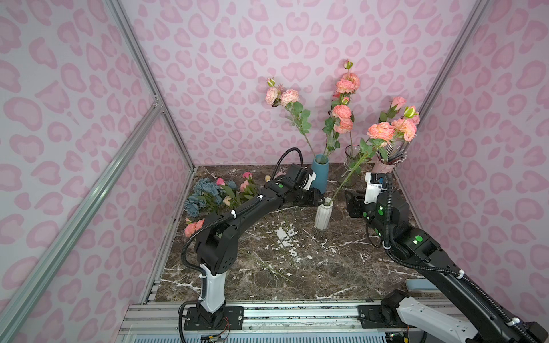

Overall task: Place the pink flowers into the vase
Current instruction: Place the flower in the vase.

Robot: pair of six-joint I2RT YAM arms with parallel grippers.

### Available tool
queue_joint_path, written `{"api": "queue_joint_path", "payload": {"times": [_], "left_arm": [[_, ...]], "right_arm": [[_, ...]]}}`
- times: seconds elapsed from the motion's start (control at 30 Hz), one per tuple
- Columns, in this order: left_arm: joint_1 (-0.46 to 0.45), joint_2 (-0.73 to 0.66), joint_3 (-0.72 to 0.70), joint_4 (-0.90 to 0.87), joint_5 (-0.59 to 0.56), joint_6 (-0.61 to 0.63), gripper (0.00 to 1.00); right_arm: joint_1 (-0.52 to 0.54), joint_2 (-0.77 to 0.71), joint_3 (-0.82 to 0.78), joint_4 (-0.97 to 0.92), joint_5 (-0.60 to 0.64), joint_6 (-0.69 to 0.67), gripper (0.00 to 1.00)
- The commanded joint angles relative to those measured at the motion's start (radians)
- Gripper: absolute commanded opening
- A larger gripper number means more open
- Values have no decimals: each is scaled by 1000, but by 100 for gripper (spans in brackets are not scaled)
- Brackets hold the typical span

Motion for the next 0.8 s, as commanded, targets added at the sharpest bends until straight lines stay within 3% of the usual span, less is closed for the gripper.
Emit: {"api": "queue_joint_path", "payload": {"times": [0.0, 0.17, 0.3, 0.5, 0.77], "left_arm": [[1, -28, -11, 91, 13, -11, 51], [14, -98, -60, 97, -63, -38, 51], [62, -231, -194, 147, -139, -99, 50], [190, -472, -376, 120, -319, -154, 50], [404, -675, -416, -12, -441, -137, 51]], "right_arm": [[4, -3, 2, 14, -13, 4, 47], [24, 4, 9, 9, -42, 0, 46], [78, 24, 7, 16, -74, -2, 45], [224, 131, 40, 43, -84, -24, 44], [333, 418, 171, 69, -204, -31, 39]]}}
